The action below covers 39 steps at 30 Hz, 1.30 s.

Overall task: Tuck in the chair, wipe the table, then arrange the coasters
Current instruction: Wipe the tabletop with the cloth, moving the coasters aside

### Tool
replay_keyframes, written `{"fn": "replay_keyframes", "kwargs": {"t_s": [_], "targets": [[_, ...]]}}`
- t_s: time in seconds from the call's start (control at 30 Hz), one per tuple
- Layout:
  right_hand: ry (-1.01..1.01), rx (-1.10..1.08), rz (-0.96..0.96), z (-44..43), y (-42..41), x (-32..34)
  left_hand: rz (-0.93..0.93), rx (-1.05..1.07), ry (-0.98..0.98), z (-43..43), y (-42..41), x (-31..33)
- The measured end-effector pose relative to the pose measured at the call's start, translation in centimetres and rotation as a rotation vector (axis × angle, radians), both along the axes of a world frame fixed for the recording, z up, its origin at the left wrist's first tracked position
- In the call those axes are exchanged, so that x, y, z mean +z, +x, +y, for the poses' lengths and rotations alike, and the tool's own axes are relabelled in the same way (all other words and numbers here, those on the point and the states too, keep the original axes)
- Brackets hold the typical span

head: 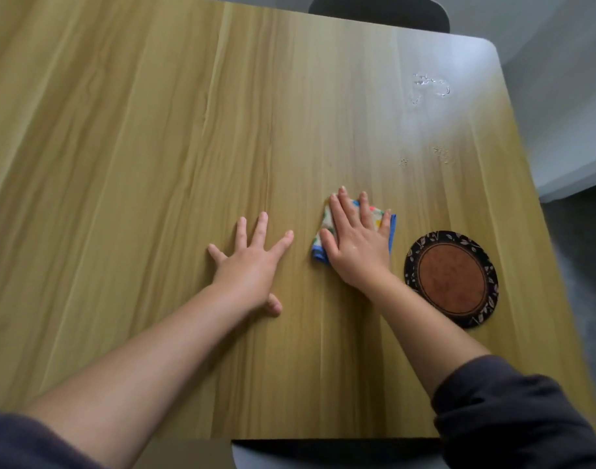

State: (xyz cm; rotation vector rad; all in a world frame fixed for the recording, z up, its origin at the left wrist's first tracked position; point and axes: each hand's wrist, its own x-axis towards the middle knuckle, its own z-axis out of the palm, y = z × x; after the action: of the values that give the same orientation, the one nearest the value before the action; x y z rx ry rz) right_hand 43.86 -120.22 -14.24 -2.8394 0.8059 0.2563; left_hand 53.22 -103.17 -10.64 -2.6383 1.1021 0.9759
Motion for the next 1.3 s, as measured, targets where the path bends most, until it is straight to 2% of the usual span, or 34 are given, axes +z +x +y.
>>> {"fn": "replay_keyframes", "kwargs": {"t_s": [0.17, 0.27, 0.67, 0.83, 0.93, 1.1, 1.3], "targets": [[0.008, -0.159, -0.025, -3.3, 4.6, -0.5, -0.006, 0.014, -0.013, 0.1, 0.0, -0.6], [0.008, -0.158, -0.022, -3.0, 4.7, -0.5, 0.008, 0.027, -0.007, 0.1, 0.0, -0.2], [0.0, -0.056, 0.054, 11.1, -11.1, 0.1, 0.023, 0.034, -0.026, 0.2, -0.6, 1.8], [0.002, -0.041, 0.045, 11.9, -13.6, -0.1, -0.001, 0.021, -0.043, 0.6, -0.7, 1.4], [-0.007, -0.101, 0.059, 10.9, -14.5, -0.1, -0.008, 0.018, -0.053, 0.9, -0.9, 1.4], [-0.003, -0.294, 0.05, 8.1, -18.8, -0.1, -0.09, 0.135, -0.045, 1.0, -3.5, 1.5], [-0.029, -0.47, 0.025, 5.4, -23.2, -0.3, -0.058, -0.028, -0.094, -1.0, -9.3, 1.5]]}}
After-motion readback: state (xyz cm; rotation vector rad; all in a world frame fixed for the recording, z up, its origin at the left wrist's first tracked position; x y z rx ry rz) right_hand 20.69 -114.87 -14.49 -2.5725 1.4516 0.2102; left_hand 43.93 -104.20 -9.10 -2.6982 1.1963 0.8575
